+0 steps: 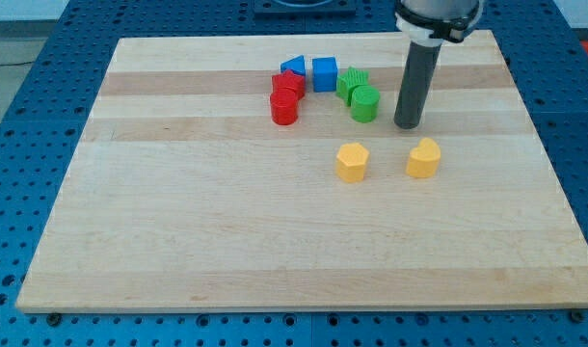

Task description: Push the yellow heart below to the green circle

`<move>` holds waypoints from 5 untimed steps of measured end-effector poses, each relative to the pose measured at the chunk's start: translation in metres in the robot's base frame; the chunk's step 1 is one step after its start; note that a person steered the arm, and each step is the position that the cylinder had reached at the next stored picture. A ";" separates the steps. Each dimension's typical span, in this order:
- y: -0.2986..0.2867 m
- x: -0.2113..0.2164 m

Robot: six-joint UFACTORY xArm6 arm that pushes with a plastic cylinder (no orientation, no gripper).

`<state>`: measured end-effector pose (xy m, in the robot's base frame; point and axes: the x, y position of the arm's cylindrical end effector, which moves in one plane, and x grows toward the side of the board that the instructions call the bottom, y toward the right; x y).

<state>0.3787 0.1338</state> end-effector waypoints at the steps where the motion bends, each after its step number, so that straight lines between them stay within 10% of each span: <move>1: -0.010 -0.021; 5: -0.030 -0.024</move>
<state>0.3550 0.1034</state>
